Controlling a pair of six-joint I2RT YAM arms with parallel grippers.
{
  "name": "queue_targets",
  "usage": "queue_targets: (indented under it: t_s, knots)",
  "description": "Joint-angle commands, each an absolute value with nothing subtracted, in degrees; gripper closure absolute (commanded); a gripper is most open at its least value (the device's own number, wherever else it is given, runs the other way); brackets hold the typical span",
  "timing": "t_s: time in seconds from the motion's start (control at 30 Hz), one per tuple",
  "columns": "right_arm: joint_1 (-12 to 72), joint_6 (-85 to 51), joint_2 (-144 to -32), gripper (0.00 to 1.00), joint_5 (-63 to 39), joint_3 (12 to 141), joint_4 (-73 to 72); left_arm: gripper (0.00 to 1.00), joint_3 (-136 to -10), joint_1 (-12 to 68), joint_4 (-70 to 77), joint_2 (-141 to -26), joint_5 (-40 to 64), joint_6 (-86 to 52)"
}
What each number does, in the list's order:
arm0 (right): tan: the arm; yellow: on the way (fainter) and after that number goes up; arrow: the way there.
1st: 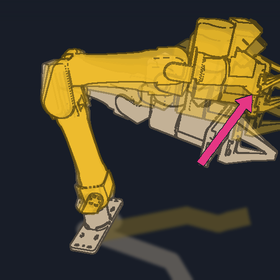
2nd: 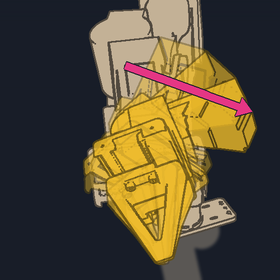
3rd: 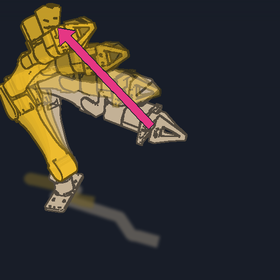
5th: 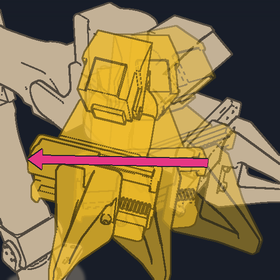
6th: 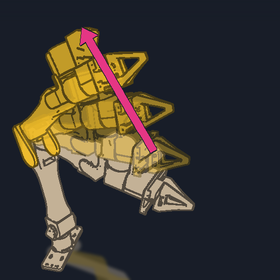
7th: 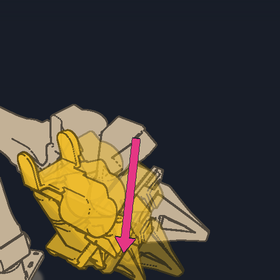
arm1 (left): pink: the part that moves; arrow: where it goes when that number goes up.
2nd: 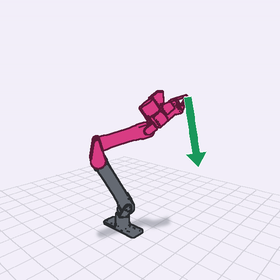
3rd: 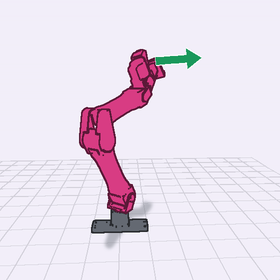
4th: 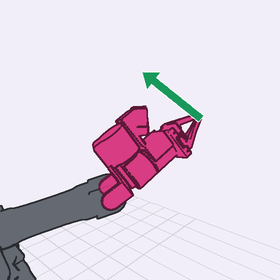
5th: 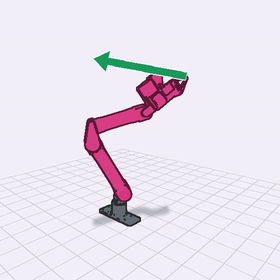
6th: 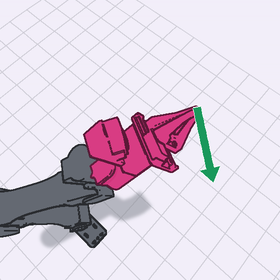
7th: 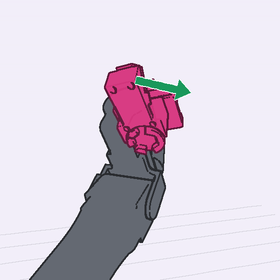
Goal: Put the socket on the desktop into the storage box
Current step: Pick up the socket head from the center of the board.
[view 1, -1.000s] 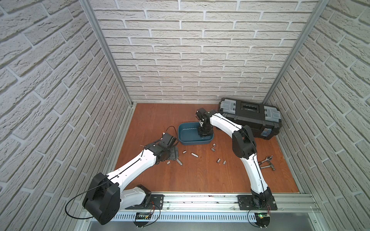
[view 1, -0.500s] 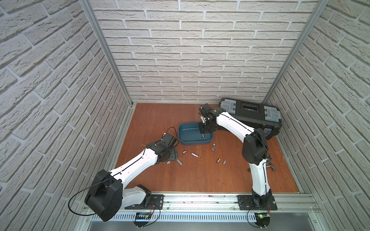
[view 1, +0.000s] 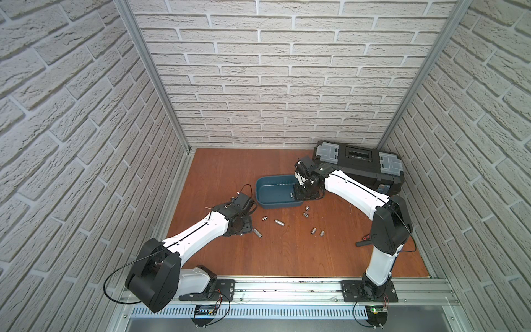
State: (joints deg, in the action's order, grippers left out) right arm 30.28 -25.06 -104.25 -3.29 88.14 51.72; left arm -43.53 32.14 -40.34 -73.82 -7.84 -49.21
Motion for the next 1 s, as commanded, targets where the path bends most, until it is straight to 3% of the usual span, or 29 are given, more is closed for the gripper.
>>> queue_targets:
  t_s: [0.0,0.97]
  knots:
    - [30.8,-25.8,-100.6,0.62,-3.2,85.5,49.6,0.31,-42.4,31.7,-40.2,-74.8,-7.2,-51.4]
    - [30.9,-27.3,-96.7,0.61,-4.0,78.9,47.9,0.48,-38.6,31.4,-35.2,-79.4,-6.9,-55.5]
